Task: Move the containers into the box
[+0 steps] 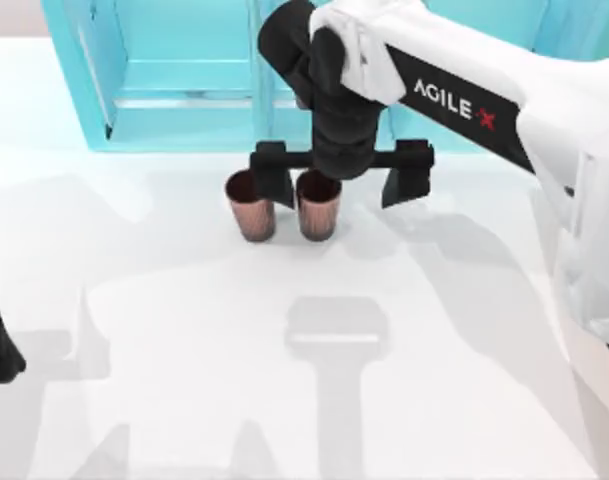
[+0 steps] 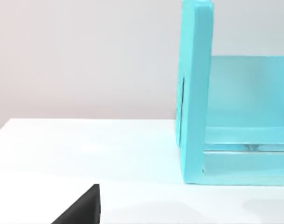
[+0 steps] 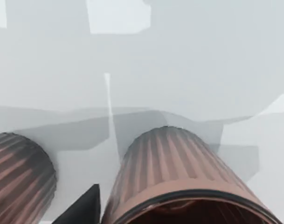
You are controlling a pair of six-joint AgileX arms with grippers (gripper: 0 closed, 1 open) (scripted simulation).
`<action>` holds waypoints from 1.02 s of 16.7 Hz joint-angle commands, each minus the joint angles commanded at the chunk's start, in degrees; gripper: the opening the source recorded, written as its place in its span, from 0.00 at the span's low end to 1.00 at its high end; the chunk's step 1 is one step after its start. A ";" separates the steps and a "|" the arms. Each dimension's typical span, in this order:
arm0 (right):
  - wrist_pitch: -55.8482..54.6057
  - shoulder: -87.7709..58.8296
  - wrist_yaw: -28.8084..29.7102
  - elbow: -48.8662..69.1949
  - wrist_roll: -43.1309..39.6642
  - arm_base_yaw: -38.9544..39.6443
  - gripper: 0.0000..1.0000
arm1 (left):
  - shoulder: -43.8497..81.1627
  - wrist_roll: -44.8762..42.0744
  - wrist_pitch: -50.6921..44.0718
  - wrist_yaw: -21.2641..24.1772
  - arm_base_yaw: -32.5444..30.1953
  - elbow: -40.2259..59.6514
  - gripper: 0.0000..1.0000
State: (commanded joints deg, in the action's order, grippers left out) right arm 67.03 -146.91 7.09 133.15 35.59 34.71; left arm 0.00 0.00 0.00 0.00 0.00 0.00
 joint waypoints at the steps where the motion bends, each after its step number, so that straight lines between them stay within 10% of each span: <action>1: 0.00 0.00 0.00 0.00 0.00 0.00 1.00 | 0.00 0.00 0.00 0.00 0.00 0.00 1.00; 15: 0.00 0.00 0.00 0.00 0.00 0.00 0.02 | 0.00 0.00 0.00 0.00 0.00 0.00 1.00; 17: 0.00 0.00 0.00 0.00 0.00 0.00 0.00 | 0.00 0.00 0.00 0.00 0.00 0.00 1.00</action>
State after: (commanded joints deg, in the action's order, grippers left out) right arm 67.03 -146.91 7.09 133.15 35.59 34.71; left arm 0.00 0.00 0.00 0.00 0.00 0.00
